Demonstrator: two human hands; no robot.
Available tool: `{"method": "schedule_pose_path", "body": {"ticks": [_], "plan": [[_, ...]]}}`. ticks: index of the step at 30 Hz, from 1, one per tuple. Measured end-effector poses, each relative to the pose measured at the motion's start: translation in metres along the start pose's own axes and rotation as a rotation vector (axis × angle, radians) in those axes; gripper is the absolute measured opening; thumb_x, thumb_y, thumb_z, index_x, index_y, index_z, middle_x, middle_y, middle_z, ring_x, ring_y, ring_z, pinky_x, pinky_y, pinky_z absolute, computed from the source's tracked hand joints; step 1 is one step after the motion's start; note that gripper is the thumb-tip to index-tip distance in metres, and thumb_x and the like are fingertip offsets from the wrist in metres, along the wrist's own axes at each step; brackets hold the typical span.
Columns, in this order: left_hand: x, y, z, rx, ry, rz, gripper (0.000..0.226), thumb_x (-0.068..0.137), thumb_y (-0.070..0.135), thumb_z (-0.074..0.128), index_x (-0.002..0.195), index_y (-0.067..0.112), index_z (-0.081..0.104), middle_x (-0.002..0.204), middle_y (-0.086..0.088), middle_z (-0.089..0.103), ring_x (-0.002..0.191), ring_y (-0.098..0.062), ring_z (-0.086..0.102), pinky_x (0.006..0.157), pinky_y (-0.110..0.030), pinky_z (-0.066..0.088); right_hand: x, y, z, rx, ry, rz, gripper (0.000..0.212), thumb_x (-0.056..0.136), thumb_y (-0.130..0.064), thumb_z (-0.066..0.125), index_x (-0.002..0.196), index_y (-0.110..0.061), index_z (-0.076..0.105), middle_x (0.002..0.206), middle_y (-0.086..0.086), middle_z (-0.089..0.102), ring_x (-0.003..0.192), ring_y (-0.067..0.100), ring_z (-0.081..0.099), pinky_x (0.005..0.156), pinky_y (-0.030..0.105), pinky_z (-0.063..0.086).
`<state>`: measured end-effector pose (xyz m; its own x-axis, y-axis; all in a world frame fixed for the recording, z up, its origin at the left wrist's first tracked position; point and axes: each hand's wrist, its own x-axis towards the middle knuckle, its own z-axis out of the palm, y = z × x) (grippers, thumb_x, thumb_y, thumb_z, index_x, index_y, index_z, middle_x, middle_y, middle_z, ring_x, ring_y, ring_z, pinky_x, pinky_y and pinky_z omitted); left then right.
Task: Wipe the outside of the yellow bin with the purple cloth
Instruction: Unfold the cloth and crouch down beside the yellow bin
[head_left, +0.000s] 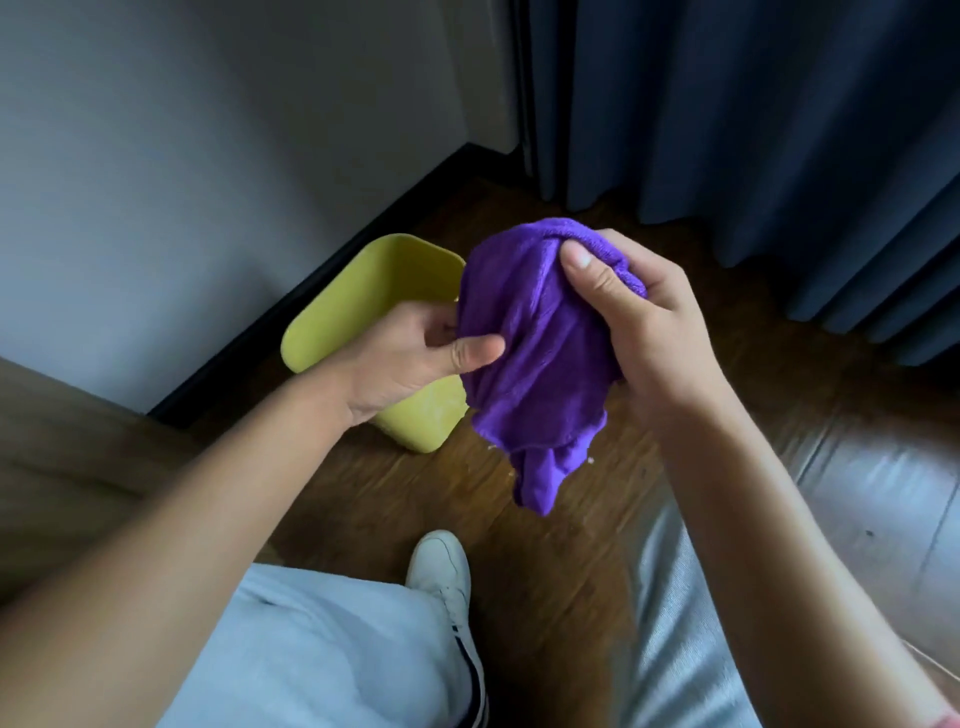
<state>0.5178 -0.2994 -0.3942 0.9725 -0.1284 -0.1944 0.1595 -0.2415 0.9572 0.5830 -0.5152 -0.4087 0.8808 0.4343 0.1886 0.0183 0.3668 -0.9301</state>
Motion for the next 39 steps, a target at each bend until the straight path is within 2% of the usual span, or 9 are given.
{"method": "schedule_pose_path", "body": {"ticks": [3, 5, 12, 16, 23, 28, 33, 36, 39], "plan": [[0.012, 0.004, 0.004, -0.105, 0.080, 0.030, 0.015, 0.088, 0.031, 0.081, 0.096, 0.019, 0.079, 0.097, 0.009, 0.079, 0.092, -0.002, 0.071, 0.083, -0.020, 0.054, -0.005, 0.004, -0.014, 0.038, 0.060, 0.046, 0.024, 0.096, -0.036, 0.074, 0.103, -0.013, 0.076, 0.094, 0.008, 0.070, 0.089, 0.021, 0.065, 0.079, 0.037, 0.053], [0.017, 0.007, 0.007, -0.204, 0.129, 0.057, 0.015, 0.094, 0.025, 0.065, 0.101, 0.016, 0.075, 0.099, 0.005, 0.079, 0.093, -0.008, 0.070, 0.086, -0.024, 0.055, -0.010, 0.008, -0.027, 0.012, 0.066, 0.074, 0.031, 0.090, -0.044, 0.079, 0.106, -0.018, 0.077, 0.098, 0.003, 0.074, 0.093, 0.018, 0.069, 0.081, 0.033, 0.055], [0.016, 0.016, 0.020, -0.257, 0.085, 0.180, 0.018, 0.101, 0.017, 0.060, 0.117, 0.014, 0.067, 0.109, 0.002, 0.077, 0.106, -0.013, 0.071, 0.089, -0.026, 0.055, -0.032, 0.030, -0.029, -0.016, -0.115, 0.201, 0.042, 0.081, -0.051, 0.085, 0.111, -0.023, 0.077, 0.102, 0.000, 0.079, 0.095, 0.014, 0.074, 0.077, 0.027, 0.059], [0.020, 0.018, 0.016, -0.057, 0.120, 0.165, 0.022, 0.093, 0.015, 0.073, 0.114, 0.020, 0.068, 0.108, 0.007, 0.078, 0.106, -0.010, 0.072, 0.088, -0.024, 0.055, -0.036, 0.039, -0.017, -0.016, 0.053, 0.172, 0.038, 0.080, -0.048, 0.087, 0.098, -0.016, 0.078, 0.096, 0.009, 0.080, 0.088, 0.023, 0.076, 0.071, 0.038, 0.061], [0.024, 0.005, -0.002, 0.092, 0.087, 0.003, 0.047, 0.086, 0.036, 0.077, 0.120, 0.005, 0.069, 0.120, -0.018, 0.074, 0.109, -0.022, 0.071, 0.101, -0.047, 0.056, -0.031, 0.052, -0.016, 0.047, 0.111, 0.078, 0.032, 0.090, -0.033, 0.082, 0.120, -0.025, 0.076, 0.119, 0.007, 0.077, 0.117, 0.031, 0.071, 0.098, 0.047, 0.058], [0.035, -0.029, -0.031, 0.541, 0.227, -0.159, 0.064, 0.097, 0.068, 0.046, 0.147, 0.029, 0.048, 0.136, 0.002, 0.065, 0.121, -0.014, 0.062, 0.098, -0.038, 0.050, -0.034, 0.067, -0.023, -0.037, 0.219, 0.102, 0.028, 0.093, -0.029, 0.078, 0.120, -0.030, 0.073, 0.115, 0.002, 0.077, 0.112, 0.026, 0.072, 0.092, 0.044, 0.059], [0.033, -0.085, -0.052, 1.141, 0.068, -0.319, 0.074, 0.102, 0.052, 0.055, 0.163, 0.031, 0.019, 0.167, -0.001, 0.031, 0.148, -0.031, 0.038, 0.113, -0.051, 0.042, -0.046, 0.090, -0.042, -0.193, 0.292, 0.121, 0.032, 0.091, -0.021, 0.074, 0.120, -0.036, 0.070, 0.114, -0.005, 0.075, 0.109, 0.017, 0.071, 0.096, 0.041, 0.058], [0.030, -0.108, -0.057, 1.272, -0.026, -0.392, 0.075, 0.104, 0.048, 0.054, 0.163, 0.035, 0.010, 0.160, -0.006, 0.042, 0.137, -0.032, 0.051, 0.099, -0.051, 0.053, -0.053, 0.106, -0.052, -0.301, 0.286, 0.147, 0.043, 0.092, -0.014, 0.072, 0.129, -0.035, 0.067, 0.118, -0.010, 0.074, 0.113, 0.014, 0.069, 0.098, 0.037, 0.055], [0.031, -0.117, -0.058, 1.275, -0.006, -0.417, 0.065, 0.107, 0.041, 0.049, 0.161, 0.044, 0.011, 0.117, -0.005, 0.067, 0.084, -0.027, 0.068, 0.069, -0.044, 0.061, -0.056, 0.116, -0.054, -0.375, 0.267, 0.189, 0.055, 0.094, -0.011, 0.071, 0.138, -0.041, 0.061, 0.127, -0.018, 0.071, 0.119, 0.003, 0.065, 0.095, 0.021, 0.052]]}}
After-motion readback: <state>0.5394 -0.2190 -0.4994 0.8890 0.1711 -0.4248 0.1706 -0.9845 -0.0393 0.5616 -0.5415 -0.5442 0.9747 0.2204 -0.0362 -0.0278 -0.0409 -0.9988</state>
